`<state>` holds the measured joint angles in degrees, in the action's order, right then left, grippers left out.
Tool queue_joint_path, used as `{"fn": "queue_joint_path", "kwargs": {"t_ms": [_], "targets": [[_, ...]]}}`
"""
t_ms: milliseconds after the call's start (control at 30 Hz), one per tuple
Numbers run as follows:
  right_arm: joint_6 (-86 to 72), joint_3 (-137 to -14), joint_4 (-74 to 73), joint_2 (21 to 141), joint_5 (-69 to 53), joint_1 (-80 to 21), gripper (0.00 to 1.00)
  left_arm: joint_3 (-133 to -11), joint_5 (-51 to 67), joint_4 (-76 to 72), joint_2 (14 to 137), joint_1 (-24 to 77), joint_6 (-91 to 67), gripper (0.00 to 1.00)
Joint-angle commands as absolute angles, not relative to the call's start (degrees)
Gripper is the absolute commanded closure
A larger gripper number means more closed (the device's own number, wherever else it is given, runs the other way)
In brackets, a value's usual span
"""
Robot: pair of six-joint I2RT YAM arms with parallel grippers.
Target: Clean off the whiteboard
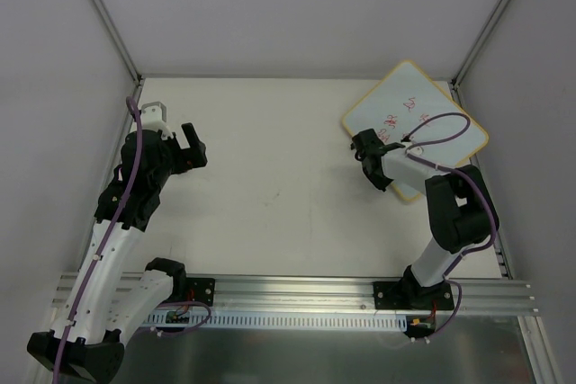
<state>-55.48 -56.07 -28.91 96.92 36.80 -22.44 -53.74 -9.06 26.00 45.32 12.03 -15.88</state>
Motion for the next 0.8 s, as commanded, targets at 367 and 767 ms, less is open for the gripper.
{"fn": "queue_joint_path", "kwargs": {"t_ms": [367,767], "targets": [[-29.4,-49.5,-7.0,95.0,30.9,-35.6,1.00,-52.3,-10.6,25.0,46.6,12.4,-17.0,0.01],[-22.4,-43.4,1.5,93.1,20.6,-47.5,1.00,-51.8,-11.7,25.0,47.5,12.4,-17.3,0.01]]}}
